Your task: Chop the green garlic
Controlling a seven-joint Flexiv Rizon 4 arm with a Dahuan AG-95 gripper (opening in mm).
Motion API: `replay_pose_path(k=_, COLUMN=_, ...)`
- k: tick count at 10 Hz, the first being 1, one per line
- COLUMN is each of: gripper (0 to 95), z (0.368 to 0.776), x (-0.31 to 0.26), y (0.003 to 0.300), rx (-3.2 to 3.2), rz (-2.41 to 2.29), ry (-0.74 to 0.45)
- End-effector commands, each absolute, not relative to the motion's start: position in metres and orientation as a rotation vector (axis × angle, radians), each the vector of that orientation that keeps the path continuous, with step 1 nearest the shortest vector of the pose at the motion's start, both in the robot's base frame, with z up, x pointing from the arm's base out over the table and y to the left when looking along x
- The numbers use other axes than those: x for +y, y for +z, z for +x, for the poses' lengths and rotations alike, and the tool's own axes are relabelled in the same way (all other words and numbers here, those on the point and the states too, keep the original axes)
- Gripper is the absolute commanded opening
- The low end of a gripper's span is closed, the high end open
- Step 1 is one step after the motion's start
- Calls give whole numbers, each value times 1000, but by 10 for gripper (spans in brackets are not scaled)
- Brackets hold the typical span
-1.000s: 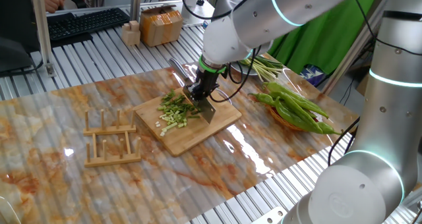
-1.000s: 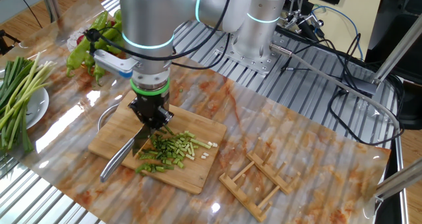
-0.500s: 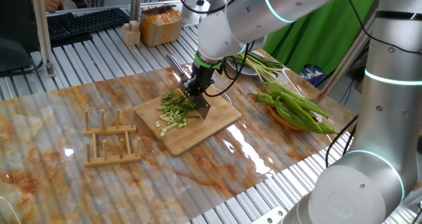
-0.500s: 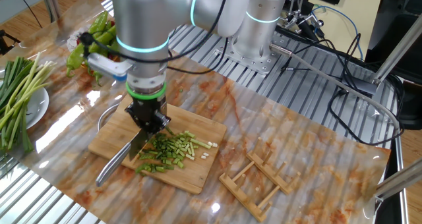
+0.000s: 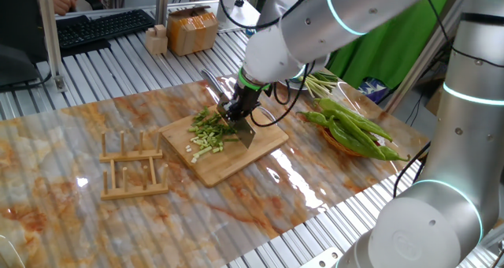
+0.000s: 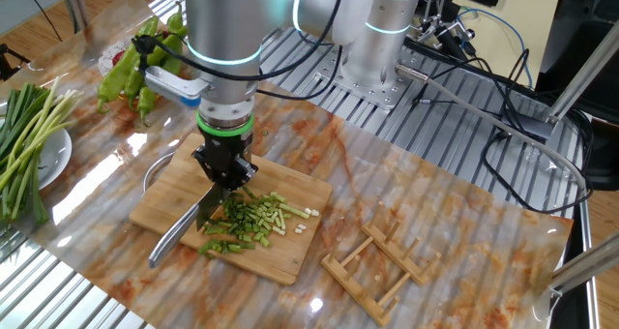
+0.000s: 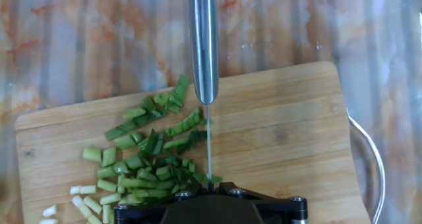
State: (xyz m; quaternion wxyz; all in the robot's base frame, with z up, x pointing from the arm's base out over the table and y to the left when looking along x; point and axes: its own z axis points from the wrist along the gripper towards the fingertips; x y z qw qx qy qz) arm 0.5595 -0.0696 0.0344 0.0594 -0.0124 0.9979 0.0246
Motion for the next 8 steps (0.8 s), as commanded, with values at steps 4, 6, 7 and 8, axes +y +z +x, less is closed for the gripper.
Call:
replay_pose_path(k=4, gripper=0, z=571, x=-70, y=43, rx=3042, rz=-37, ry=71)
replay_pose_path(k=6, gripper=0, z=571, x=-72, y=45, rx=3053, rz=-39, ry=62)
replay_pose_path(k=7, gripper=0, z=571, x=-72, y=49, rx=3066, rz=-32, ry=66)
replay_pose_path(k=8, gripper=0, z=570, x=-73, y=55, rx=3086, rz=-17, ry=76)
